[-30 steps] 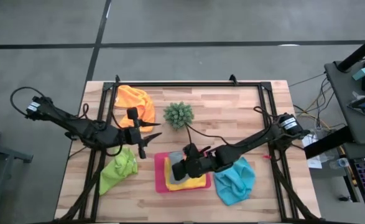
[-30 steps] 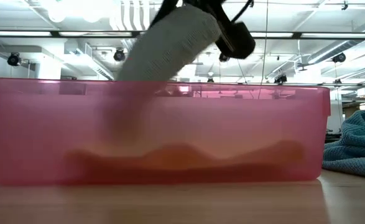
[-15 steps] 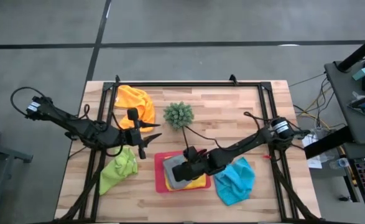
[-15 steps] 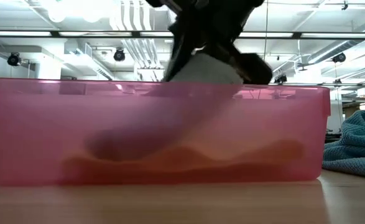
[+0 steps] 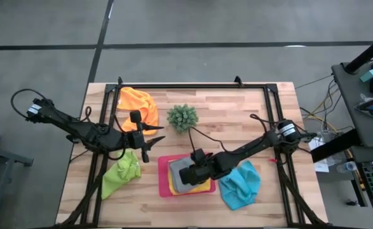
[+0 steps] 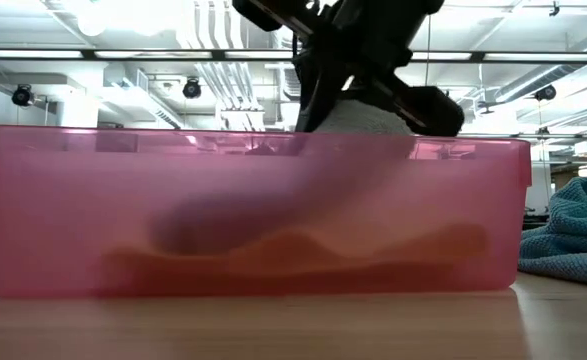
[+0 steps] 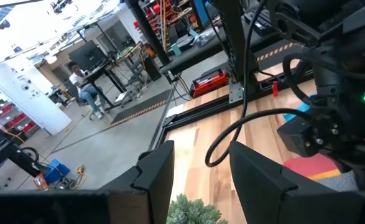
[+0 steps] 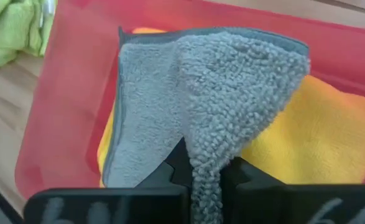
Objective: Fold microfiber towels
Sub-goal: Put the gray microfiber cloth into the pink bin, then fold the green microfiber cloth
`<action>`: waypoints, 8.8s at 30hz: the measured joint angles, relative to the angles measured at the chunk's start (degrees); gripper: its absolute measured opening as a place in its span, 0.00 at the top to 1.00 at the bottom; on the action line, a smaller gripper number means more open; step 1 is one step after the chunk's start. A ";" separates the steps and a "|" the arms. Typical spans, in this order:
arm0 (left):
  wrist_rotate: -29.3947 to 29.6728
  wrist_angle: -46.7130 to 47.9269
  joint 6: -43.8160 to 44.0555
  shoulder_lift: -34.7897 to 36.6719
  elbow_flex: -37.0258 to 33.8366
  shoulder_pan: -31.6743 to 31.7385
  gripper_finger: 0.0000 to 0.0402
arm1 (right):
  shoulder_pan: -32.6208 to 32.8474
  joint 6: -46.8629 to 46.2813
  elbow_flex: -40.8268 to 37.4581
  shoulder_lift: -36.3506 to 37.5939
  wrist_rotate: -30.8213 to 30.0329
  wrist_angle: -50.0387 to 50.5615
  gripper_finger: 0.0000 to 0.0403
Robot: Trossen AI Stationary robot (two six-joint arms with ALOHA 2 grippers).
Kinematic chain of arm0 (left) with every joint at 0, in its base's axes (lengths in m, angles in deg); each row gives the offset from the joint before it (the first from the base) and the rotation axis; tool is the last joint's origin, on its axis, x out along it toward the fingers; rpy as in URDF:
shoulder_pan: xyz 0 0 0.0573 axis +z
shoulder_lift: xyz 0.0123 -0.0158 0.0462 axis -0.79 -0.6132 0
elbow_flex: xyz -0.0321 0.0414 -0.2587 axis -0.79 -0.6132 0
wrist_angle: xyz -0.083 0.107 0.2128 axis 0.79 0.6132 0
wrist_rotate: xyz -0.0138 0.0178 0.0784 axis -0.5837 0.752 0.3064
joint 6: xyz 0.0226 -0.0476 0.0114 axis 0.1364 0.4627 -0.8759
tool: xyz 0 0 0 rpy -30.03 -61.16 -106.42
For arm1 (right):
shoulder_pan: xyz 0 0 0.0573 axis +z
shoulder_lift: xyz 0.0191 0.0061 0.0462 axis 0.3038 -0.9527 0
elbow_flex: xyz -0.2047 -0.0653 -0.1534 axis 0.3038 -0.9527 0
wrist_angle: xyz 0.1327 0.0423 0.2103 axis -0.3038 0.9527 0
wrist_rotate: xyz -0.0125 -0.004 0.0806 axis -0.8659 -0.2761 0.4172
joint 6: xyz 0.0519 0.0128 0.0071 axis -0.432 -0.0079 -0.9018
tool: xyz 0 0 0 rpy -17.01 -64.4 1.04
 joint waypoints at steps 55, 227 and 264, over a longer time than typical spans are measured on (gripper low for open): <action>-0.04 -6.55 0.17 -0.44 -1.56 0.02 0.65 | -0.49 45.77 -2.07 6.22 -7.83 15.66 0.98; -6.93 30.63 58.46 -26.20 15.07 -1.35 0.55 | -12.48 97.67 -37.44 34.06 4.31 -58.98 0.98; -15.47 8.91 55.92 -40.13 9.67 4.05 0.55 | -12.48 98.23 -37.44 33.77 4.27 -58.78 0.98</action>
